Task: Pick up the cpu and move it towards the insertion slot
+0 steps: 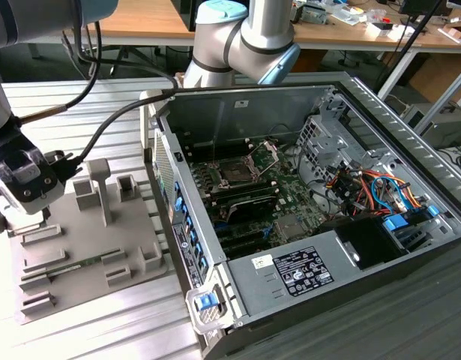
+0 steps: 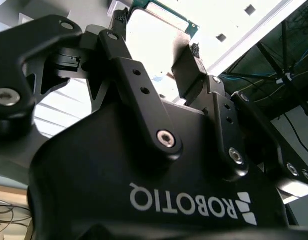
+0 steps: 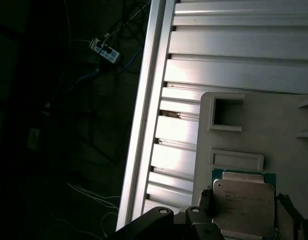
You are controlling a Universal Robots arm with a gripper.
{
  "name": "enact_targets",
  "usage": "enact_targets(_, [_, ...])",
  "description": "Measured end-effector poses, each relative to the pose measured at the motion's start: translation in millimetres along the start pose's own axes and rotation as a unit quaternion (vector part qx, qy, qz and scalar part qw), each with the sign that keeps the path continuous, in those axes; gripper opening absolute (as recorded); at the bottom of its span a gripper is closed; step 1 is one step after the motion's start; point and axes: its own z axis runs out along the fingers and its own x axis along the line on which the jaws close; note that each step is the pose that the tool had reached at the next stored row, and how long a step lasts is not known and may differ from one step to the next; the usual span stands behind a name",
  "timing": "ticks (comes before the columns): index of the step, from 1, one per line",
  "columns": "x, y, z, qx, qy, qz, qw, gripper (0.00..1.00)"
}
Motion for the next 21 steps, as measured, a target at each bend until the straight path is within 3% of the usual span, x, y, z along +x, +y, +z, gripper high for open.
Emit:
enact_targets(7, [-0.1, 0.3, -5.6, 0.0000, -0.0001, 0.000, 1.00000, 0.55])
enact_targets(11, [0.0, 0.6, -12.2, 0.0000, 0.0000, 0.000, 1.00000, 0.55])
enact_targets(21, [0.0, 0.7, -14.6, 0.0000, 0.0000, 0.000, 1.00000, 0.55])
